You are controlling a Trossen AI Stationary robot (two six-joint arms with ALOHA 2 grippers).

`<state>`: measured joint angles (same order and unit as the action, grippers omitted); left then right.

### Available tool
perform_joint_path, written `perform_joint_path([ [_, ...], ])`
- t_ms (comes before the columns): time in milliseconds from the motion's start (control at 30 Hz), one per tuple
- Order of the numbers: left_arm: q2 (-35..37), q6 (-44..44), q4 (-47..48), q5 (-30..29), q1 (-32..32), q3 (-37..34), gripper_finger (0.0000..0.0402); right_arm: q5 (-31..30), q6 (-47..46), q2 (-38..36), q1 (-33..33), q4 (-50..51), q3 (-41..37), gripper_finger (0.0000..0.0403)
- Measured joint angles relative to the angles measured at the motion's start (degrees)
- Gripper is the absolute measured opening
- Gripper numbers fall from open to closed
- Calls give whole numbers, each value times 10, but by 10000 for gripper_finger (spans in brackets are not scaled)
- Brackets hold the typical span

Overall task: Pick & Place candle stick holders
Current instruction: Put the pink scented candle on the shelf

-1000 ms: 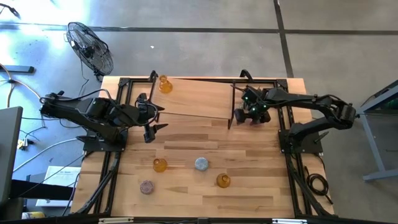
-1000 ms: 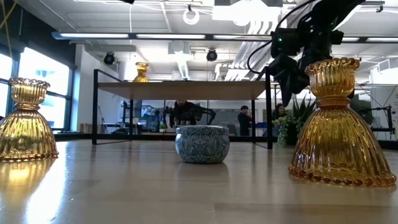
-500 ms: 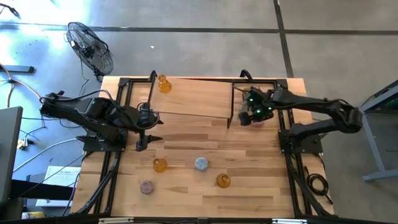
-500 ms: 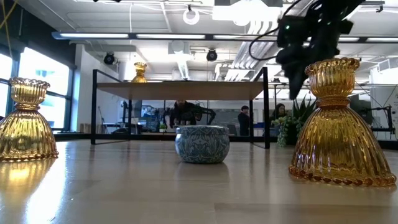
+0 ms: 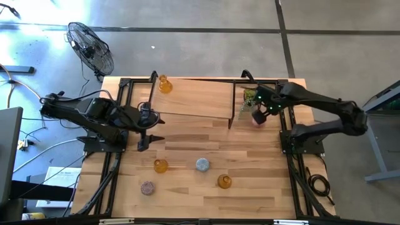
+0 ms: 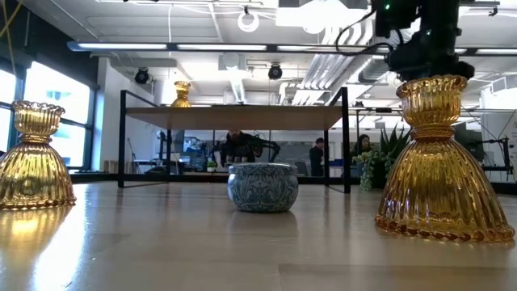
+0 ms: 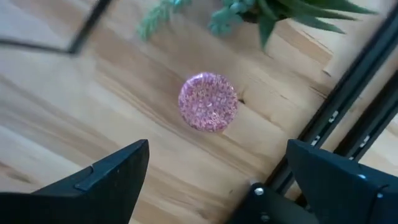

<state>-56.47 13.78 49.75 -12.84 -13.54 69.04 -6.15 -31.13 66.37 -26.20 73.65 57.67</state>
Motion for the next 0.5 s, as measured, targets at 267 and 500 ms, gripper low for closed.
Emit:
perform_joint_path([
  [267, 0, -1, -40, -9, 0, 0, 309, -35, 109, 78, 0, 1, -31, 374],
  [500, 0, -2, -80, -33, 0, 0, 309, -25, 106, 93, 0, -30, -35, 374],
])
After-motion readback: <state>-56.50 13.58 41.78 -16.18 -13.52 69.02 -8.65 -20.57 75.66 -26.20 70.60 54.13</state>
